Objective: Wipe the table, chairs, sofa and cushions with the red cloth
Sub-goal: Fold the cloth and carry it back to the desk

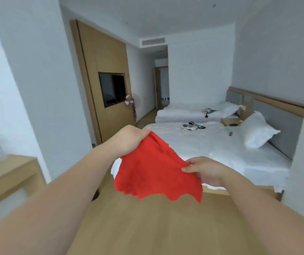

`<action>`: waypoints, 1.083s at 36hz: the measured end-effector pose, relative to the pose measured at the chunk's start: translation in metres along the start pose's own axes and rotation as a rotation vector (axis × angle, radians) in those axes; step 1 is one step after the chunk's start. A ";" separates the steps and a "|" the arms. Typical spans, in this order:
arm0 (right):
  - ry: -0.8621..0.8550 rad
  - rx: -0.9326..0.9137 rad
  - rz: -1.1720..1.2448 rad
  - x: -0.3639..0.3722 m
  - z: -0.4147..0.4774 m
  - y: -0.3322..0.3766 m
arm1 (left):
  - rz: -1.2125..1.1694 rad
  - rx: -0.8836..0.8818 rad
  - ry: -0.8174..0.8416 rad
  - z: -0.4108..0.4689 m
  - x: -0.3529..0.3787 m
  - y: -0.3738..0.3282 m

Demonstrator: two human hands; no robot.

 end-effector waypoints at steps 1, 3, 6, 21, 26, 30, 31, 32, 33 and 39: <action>-0.020 -0.026 0.147 0.017 0.013 0.009 | -0.005 -0.045 -0.035 0.000 -0.019 0.015; -0.052 -0.058 0.431 0.049 0.037 0.024 | -0.069 -0.119 -0.125 0.000 -0.054 0.043; 0.149 0.092 0.510 0.106 0.066 0.017 | -0.219 -0.213 -0.336 0.001 -0.097 0.083; 1.334 0.035 0.014 0.352 0.194 0.063 | -0.124 -0.619 -0.687 -0.062 -0.228 0.233; 1.386 0.024 -0.016 0.414 0.217 0.098 | -0.088 -0.600 -0.575 -0.035 -0.237 0.224; 1.391 0.060 0.020 0.447 0.234 0.117 | 0.062 -0.656 -0.717 -0.025 -0.246 0.230; 1.417 0.052 0.004 0.453 0.238 0.122 | 0.145 -0.691 -0.764 -0.028 -0.249 0.235; 1.457 0.035 -0.010 0.458 0.240 0.126 | 0.243 -0.732 -0.807 -0.032 -0.252 0.242; 1.496 0.012 -0.017 0.463 0.242 0.130 | 0.329 -0.775 -0.839 -0.037 -0.255 0.248; 1.635 0.070 0.010 0.505 0.248 0.143 | 0.364 -0.930 -0.889 -0.072 -0.268 0.292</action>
Point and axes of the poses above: each hand's wrist, its own z-axis towards the middle knuckle, its own x-axis out of the palm, y = z × x, the point moved 1 cm from there along z, towards the middle knuckle, and after that the axes turned 11 degrees about -y, right-handed, at the moved point
